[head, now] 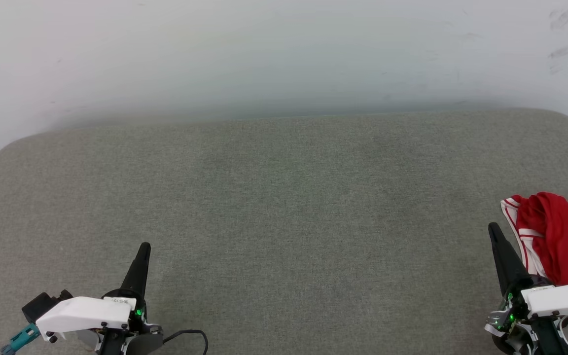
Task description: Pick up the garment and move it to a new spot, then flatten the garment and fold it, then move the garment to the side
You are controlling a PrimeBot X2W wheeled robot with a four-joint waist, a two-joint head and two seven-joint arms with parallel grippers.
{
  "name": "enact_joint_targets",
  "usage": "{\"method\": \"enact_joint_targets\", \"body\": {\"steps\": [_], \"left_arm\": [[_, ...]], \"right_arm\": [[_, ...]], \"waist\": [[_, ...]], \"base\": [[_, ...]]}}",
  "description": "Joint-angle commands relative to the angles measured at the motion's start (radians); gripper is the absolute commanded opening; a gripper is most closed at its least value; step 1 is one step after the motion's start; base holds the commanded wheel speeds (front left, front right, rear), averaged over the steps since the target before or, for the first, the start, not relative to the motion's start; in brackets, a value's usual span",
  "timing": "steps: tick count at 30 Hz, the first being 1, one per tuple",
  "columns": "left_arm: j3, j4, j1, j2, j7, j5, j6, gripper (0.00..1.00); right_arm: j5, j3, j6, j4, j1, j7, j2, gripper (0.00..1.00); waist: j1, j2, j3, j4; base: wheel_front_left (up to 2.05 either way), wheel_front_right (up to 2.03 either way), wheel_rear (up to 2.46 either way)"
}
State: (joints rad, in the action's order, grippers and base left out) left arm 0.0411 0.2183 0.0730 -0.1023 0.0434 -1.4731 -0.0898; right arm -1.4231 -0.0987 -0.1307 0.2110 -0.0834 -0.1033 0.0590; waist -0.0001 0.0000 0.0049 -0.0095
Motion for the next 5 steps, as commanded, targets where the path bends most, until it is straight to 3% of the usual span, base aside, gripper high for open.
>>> {"method": "enact_joint_targets", "body": {"steps": [1, 5], "left_arm": [[0.008, 0.002, 0.021, 0.003, 0.008, -0.017, -0.01, 0.0], [0.016, 0.006, 0.022, 0.009, 0.016, -0.042, -0.016, 0.0]], "right_arm": [[-0.02, -0.003, 0.0, 0.001, -0.017, -0.004, -0.004, 0.0], [-0.051, -0.006, 0.0, 0.007, -0.021, -0.004, -0.005, 0.0]], "waist": [[0.0001, 0.0, 0.0, 0.0], [0.0001, 0.0, 0.0, 0.002]], "base": [[0.0, 0.0, 0.0], [0.0, 0.0, 0.0]]}}
